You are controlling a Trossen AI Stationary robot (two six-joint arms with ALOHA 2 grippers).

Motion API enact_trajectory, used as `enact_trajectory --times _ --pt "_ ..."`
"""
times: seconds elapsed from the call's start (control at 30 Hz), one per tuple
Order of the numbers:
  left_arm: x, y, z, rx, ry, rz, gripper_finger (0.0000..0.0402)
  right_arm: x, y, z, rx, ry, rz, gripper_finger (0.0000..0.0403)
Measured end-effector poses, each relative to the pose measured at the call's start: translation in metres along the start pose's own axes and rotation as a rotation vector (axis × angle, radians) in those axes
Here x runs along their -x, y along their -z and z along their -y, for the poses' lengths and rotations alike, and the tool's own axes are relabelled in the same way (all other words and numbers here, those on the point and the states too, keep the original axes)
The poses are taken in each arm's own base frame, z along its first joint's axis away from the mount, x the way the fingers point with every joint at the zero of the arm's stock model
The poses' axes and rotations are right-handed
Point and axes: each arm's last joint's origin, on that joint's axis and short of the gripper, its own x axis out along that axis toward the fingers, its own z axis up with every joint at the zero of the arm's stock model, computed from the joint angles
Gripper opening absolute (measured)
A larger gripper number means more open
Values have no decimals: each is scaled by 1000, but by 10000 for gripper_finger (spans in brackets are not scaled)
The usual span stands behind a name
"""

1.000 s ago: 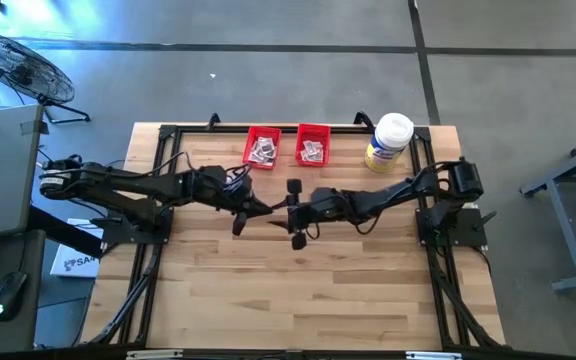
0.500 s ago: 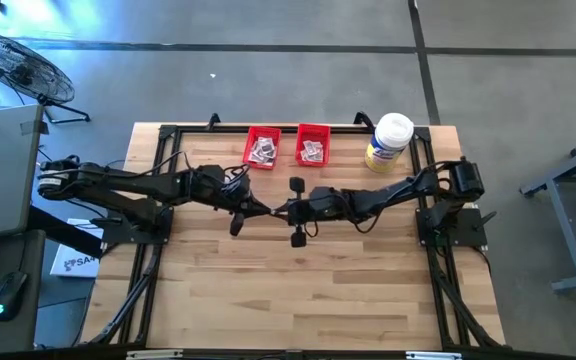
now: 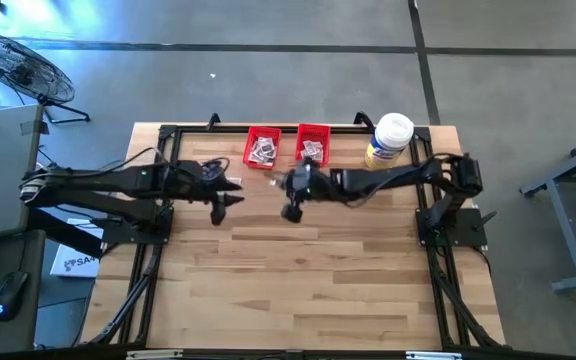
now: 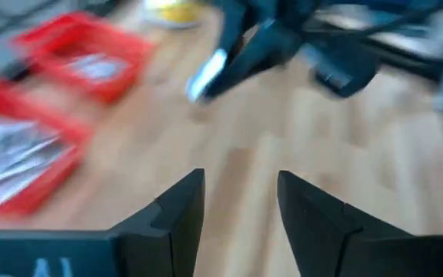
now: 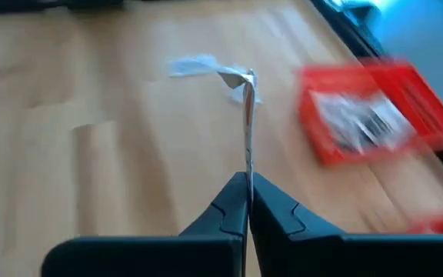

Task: Pick & Place First Aid Supplies
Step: Put the ointment pack into the right red bin

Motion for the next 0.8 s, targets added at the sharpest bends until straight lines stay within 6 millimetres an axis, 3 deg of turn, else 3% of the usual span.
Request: enact_trajectory --times 0.17,0.43,0.6,0.8 --pt "9 21 -10 66 -235 -49 165 -2 -2 51 -241 192 -138 1" --pt "-2 52 -21 105 -353 -93 165 -16 13 129 -500 311 -232 2" --pt "-4 57 -23 107 -394 -94 165 -28 21 156 -557 312 -315 2" --pt "-4 57 -24 122 -408 -85 166 -51 23 170 -542 291 -501 1"
